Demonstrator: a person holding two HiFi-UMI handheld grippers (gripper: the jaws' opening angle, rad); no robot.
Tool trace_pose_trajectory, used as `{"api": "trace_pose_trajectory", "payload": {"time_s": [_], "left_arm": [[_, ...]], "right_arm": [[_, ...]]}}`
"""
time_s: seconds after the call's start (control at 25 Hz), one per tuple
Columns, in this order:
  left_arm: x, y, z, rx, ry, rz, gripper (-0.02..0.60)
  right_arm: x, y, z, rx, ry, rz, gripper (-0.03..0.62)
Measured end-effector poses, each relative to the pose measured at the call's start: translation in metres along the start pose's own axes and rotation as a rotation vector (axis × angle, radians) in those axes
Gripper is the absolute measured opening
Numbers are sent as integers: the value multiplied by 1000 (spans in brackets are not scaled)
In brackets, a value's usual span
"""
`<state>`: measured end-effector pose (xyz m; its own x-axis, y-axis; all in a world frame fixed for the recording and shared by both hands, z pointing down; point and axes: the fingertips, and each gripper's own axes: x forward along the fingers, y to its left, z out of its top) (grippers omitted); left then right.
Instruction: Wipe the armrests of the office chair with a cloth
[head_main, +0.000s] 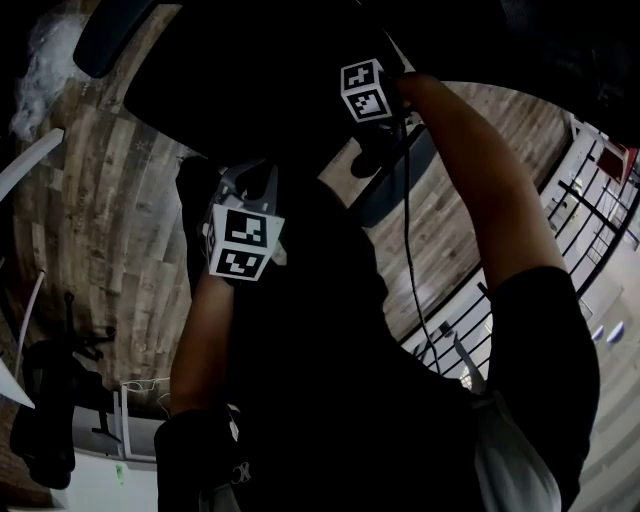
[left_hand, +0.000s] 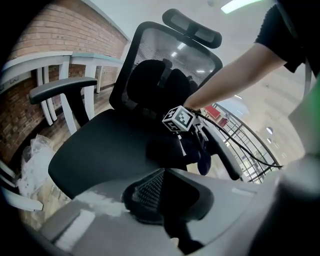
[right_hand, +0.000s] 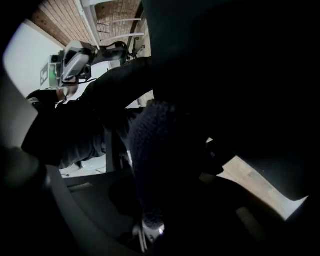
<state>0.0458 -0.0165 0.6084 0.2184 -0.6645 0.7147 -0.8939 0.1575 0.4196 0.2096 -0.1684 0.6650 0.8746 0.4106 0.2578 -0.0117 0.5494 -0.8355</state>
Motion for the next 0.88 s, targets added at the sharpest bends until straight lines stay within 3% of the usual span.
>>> {"api": "trace_pose_trajectory", "payload": {"time_s": [0.16, 0.36, 0.44, 0.64, 0.8, 0.88], "left_arm": [[2, 7, -10, -11, 1, 8, 6], [2, 15, -17, -8, 22, 14, 6], [3, 16, -19, -8, 27, 13, 6], [4, 10, -23, -10, 25, 12, 6], [0, 2, -22, -13, 25, 2, 6], [-4, -1, -20, -4, 21, -8, 6]], "right_arm": [[3, -26, 12, -2, -62, -70, 54], [-7, -88, 20, -6, -144, -347, 55], [-8, -97, 19, -26, -166, -394, 55], [-3, -83, 22, -55, -189, -385, 54], [7, -44, 25, -186, -91, -308, 54], [12, -24, 20, -200, -28, -233, 55]]}}
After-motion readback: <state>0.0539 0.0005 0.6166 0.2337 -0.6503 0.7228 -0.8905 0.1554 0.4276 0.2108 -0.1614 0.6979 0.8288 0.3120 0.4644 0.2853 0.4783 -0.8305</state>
